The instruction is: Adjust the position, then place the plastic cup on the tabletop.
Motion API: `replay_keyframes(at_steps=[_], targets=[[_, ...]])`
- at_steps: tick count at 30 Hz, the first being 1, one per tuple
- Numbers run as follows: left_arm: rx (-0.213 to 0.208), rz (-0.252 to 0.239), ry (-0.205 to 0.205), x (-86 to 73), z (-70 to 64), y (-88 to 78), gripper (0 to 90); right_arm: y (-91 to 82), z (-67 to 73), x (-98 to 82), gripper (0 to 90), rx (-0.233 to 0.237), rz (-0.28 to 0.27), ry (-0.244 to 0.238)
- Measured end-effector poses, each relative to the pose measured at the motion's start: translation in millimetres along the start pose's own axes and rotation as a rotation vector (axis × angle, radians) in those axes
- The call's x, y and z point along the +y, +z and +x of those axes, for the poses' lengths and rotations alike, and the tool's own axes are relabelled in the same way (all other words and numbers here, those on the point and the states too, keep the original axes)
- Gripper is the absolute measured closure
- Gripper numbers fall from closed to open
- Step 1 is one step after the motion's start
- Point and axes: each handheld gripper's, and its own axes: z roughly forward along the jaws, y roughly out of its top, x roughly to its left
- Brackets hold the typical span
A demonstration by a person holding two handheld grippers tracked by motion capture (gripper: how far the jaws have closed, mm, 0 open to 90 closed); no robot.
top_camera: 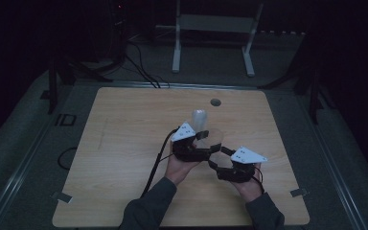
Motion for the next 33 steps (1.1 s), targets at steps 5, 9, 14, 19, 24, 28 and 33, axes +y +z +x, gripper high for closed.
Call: replay_keyframes(at_steps=[5,9,14,19,24,28,33], targets=[[0.026,0.009,0.027,-0.4,-1.7,0.0,27.7,-5.4,-4.3,-0.6,28.8,-0.004,-0.005,0.009],[0.042,0.016,0.049,-0.5,-3.0,-0.2,27.7,-8.1,-7.3,-1.7,28.8,-0.008,-0.003,0.01],[0.064,0.01,0.067,0.2,-5.3,-0.7,27.7,-13.1,-13.3,-3.9,27.9,-0.017,0.005,0.021],[0.072,0.008,0.083,0.7,-7.0,-1.6,27.7,-15.6,-17.2,-5.4,27.9,-0.026,0.009,0.036],[0.076,0.006,0.093,0.3,-9.1,0.4,27.7,-17.0,-19.4,-7.8,27.9,-0.04,0.015,0.045],[0.079,0.007,0.104,-0.6,-10.3,1.7,27.7,-17.9,-22.2,-8.9,27.9,-0.048,0.016,0.055],[0.083,0.008,0.109,-1.3,-11.8,2.3,27.7,-18.9,-24.2,-9.1,27.9,-0.058,0.02,0.065]])
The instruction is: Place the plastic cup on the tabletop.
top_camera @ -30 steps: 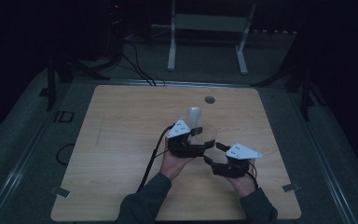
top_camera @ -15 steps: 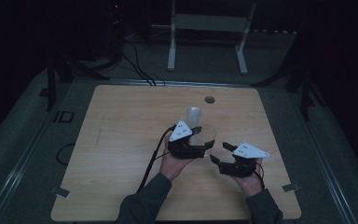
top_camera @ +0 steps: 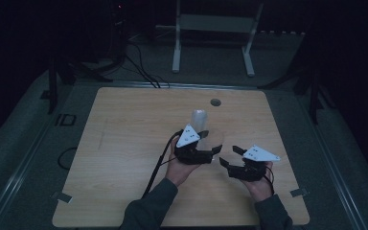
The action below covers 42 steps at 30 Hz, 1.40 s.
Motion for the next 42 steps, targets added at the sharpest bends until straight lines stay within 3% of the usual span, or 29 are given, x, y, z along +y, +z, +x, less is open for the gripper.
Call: replay_keyframes(at_steps=[42], targets=[[0.019,0.01,0.033,-14.9,-8.8,13.6,27.6,-16.5,-13.8,0.5,28.3,-0.076,-0.054,0.033]])
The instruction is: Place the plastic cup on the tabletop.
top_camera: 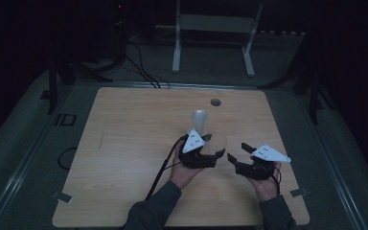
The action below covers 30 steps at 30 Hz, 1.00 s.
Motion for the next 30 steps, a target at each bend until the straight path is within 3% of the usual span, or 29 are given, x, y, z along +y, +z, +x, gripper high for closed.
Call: replay_keyframes(at_steps=[12,30], targets=[[0.007,0.009,0.013,-8.6,-1.5,6.9,27.5,-4.0,-4.0,-0.1,28.3,-0.023,-0.014,0.012],[0.057,0.039,0.036,-25.1,-2.3,17.7,27.5,-7.4,-6.1,0.3,28.3,-0.041,-0.037,0.017]])
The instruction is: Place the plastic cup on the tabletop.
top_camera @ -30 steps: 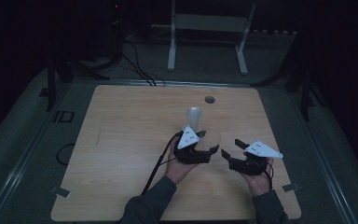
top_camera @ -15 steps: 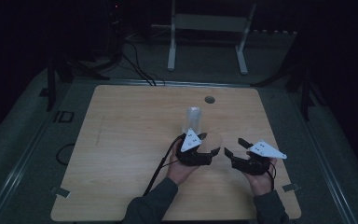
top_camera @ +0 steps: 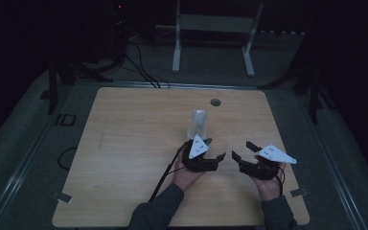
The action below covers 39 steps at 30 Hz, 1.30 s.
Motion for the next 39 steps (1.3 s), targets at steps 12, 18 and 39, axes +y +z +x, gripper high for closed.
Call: replay_keyframes(at_steps=[12,18,39], targets=[[0.007,0.015,-0.002,-6.6,1.4,5.7,27.4,-0.8,0.3,0.2,28.3,0.0,-0.004,-0.003],[0.013,0.023,-0.003,-9.0,1.7,11.4,27.4,-0.9,0.4,0.5,28.3,0.0,-0.006,-0.005],[-0.001,0.059,-0.016,-19.3,5.5,21.4,26.7,-2.1,-0.3,1.0,28.3,-0.001,-0.011,-0.004]])
